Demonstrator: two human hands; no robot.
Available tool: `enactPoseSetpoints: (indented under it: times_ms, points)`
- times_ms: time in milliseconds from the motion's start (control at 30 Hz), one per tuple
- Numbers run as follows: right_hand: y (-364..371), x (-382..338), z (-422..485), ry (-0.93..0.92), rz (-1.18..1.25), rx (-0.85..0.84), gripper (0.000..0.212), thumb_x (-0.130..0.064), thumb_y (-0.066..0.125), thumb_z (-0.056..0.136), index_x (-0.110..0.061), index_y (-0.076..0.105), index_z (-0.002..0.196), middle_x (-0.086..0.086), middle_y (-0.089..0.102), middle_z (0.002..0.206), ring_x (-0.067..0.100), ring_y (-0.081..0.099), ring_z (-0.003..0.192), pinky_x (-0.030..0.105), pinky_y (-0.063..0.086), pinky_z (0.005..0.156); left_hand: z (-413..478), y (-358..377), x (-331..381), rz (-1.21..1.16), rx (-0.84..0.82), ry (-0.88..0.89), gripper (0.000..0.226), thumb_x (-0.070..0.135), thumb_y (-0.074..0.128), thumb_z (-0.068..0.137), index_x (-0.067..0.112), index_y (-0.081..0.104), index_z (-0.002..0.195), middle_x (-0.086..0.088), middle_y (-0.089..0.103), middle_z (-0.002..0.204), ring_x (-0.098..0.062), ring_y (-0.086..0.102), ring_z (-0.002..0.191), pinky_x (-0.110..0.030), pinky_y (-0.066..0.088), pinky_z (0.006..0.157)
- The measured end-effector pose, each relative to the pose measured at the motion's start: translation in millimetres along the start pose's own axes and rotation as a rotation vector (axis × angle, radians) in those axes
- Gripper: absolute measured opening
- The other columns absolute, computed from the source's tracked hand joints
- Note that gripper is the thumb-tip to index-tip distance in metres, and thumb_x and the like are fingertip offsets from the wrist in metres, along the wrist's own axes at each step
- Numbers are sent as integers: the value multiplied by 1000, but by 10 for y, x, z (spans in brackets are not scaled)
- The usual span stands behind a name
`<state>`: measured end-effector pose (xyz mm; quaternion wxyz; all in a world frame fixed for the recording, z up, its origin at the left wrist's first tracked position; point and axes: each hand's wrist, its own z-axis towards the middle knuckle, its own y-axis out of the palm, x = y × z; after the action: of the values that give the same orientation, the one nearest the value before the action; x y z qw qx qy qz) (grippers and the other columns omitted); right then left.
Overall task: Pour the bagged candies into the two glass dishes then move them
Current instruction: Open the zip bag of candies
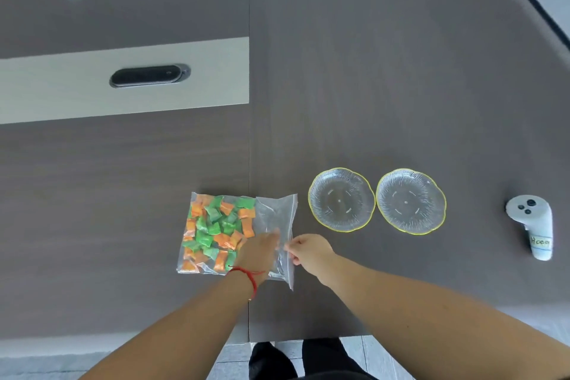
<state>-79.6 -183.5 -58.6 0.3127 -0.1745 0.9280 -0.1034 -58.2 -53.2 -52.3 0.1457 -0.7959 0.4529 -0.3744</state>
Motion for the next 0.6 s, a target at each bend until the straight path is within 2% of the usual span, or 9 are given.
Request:
enactPoseSetpoints:
  times_ms: [67, 100, 233, 367, 467, 533, 600]
  points:
    - [-48, 7, -64, -80, -53, -14, 29, -26, 56, 85, -21, 56, 57, -6, 54, 52, 4, 48, 44, 14, 33, 40, -37, -43, 139, -100, -31, -21, 32, 33, 41, 97, 20, 51, 69, -2, 57, 75, -24, 58, 75, -42, 49, 92]
    - [-81, 0, -113, -116, -76, -25, 28, -27, 57, 85, -22, 56, 57, -6, 55, 53, 3, 50, 46, 12, 33, 39, -44, -59, 174, -99, -53, -21, 32, 34, 45, 95, 19, 52, 68, -2, 57, 73, -23, 58, 73, -43, 51, 92]
    - [-126, 10, -189, -196, -152, -32, 24, -29, 55, 84, -27, 54, 61, -4, 60, 59, 8, 47, 47, 21, 35, 45, -141, -27, 225, -275, 8, -127, 27, 40, 67, 77, 16, 59, 66, -14, 69, 80, -34, 68, 84, -49, 55, 86]
    - [-171, 10, -205, -236, -162, -39, 16, -29, 61, 80, -23, 57, 65, -2, 62, 63, 10, 47, 50, 23, 34, 46, -308, 9, 292, -404, 147, -100, 22, 35, 61, 77, 18, 59, 62, -15, 69, 77, -34, 71, 77, -51, 58, 77]
    - [-246, 9, -214, -262, -130, -34, 21, -38, 67, 77, -23, 58, 65, -4, 61, 58, 14, 51, 53, 24, 35, 46, -358, 20, 357, -513, 147, -99, 20, 17, 56, 88, 16, 64, 70, -14, 68, 83, -28, 69, 75, -47, 59, 75]
    - [-283, 19, -208, -275, -122, -46, 22, -41, 68, 78, -23, 59, 67, -3, 62, 59, 16, 53, 55, 25, 36, 47, -349, 3, 398, -535, 158, -102, 20, 13, 56, 88, 13, 66, 70, -15, 69, 87, -29, 71, 76, -44, 60, 74]
    - [-313, 17, -208, -300, -115, -57, 21, -40, 68, 78, -22, 61, 71, -4, 63, 58, 14, 55, 57, 26, 36, 49, -334, -26, 424, -538, 172, -109, 20, 11, 56, 85, 13, 67, 68, -12, 71, 81, -30, 72, 75, -45, 60, 75]
